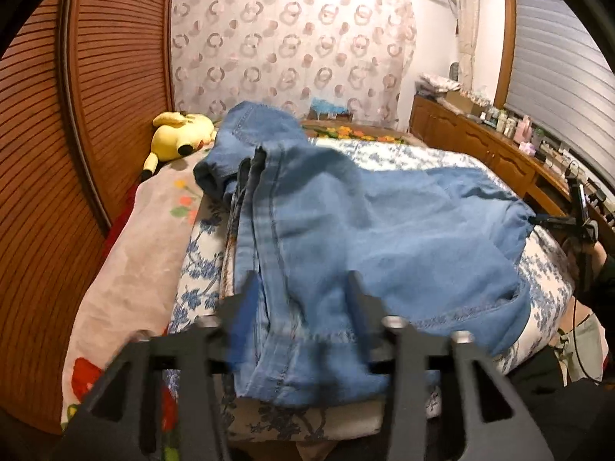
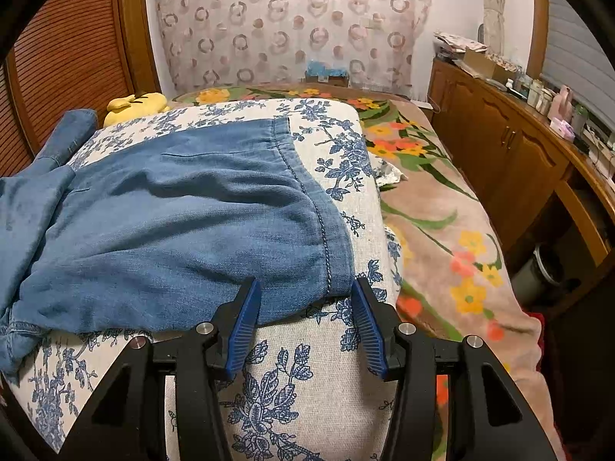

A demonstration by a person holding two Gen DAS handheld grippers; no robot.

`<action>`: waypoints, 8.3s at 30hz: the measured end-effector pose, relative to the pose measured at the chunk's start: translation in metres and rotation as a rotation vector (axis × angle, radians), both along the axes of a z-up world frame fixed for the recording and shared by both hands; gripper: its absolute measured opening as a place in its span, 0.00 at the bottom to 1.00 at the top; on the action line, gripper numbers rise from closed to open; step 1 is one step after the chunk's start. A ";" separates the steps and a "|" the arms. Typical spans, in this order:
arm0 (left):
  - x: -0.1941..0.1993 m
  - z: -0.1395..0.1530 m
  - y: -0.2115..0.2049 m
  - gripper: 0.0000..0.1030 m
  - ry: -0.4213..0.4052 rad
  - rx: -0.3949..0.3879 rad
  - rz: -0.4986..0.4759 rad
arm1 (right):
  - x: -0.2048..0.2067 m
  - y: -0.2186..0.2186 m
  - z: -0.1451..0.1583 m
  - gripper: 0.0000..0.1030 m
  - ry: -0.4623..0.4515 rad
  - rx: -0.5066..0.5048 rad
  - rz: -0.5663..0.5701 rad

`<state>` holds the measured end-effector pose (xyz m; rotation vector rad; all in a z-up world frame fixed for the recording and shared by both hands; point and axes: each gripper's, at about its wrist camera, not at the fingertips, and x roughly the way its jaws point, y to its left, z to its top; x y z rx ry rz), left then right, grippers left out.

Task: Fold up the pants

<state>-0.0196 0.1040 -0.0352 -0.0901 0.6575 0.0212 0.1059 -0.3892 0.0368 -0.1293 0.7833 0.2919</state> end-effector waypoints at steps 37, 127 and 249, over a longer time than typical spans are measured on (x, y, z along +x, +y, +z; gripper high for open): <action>0.036 0.013 -0.042 0.75 0.018 -0.009 -0.077 | -0.047 -0.036 0.077 0.15 -0.178 0.067 -0.006; 0.000 0.005 -0.023 0.75 -0.027 -0.049 -0.036 | 0.007 0.117 0.035 0.45 -0.083 0.126 0.548; -0.012 -0.026 -0.004 0.47 0.025 -0.064 -0.025 | 0.041 0.258 0.083 0.58 -0.062 0.113 0.631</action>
